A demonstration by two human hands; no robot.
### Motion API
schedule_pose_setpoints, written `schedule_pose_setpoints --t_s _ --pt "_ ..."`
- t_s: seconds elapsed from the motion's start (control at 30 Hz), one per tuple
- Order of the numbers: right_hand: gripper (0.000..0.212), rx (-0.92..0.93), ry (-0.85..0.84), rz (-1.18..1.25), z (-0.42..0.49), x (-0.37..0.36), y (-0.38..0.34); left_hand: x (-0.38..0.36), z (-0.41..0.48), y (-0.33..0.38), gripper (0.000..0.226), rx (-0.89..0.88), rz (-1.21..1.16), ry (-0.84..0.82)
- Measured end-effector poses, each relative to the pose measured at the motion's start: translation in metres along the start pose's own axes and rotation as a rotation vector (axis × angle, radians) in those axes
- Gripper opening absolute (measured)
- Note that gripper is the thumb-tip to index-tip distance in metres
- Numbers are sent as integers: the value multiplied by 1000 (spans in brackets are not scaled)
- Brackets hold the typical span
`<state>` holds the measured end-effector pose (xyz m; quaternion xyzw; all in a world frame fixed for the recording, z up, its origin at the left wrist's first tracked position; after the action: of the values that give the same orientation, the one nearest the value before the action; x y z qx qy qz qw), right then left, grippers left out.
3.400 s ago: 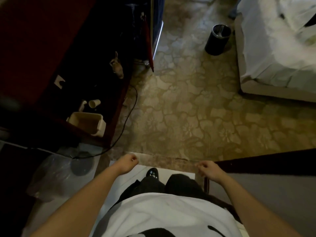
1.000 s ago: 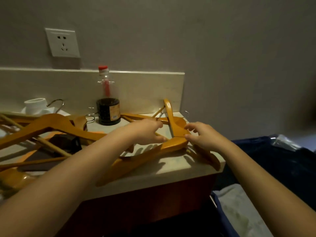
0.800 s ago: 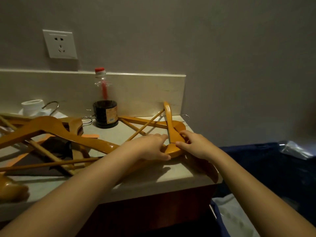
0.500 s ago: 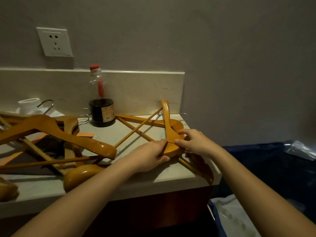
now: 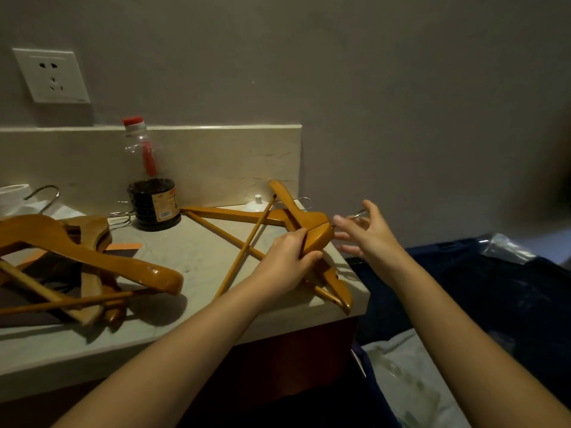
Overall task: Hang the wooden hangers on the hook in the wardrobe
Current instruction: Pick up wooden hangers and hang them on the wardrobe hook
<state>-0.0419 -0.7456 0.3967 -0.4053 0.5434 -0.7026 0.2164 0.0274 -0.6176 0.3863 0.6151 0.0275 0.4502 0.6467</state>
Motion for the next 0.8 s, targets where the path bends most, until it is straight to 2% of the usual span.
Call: schedule_pose_setpoints --t_s 0.03,0.07,0.17,0.23,0.37,0.5,0.67,0.8 --pt "87 -57 -26 17 -3 -3 7 -3 3 1 34 5 1 9" --pt "81 -111 -69 28 -7 -8 14 -6 6 1 32 12 1 13" --pt "31 -153 -163 -10 -9 -24 24 -17 9 2 24 31 -42 -15" --pt "19 -155 -125 -34 -7 -28 22 -19 9 4 25 41 -43 -57" --pt "9 -159 -59 -50 -3 -27 15 -11 7 3 39 71 65 -209" --pt "11 -113 50 -30 -3 -16 11 16 7 0 56 110 252 -116" --pt "16 55 243 -17 -2 20 -24 41 17 40 64 -85 346 -13" --pt "15 178 246 -25 -4 24 -45 54 25 65 78 -230 695 31"
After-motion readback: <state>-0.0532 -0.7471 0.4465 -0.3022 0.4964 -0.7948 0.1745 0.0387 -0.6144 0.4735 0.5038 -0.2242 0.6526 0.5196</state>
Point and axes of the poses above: each hand's wrist, its own z-axis towards the middle knuckle, its own x-axis out of the back of the hand, y = z × x, the point moved 6 cm from there along z, towards the middle knuckle, and after that the axes turned 15 degrees about -z, right-handed, at the moved point
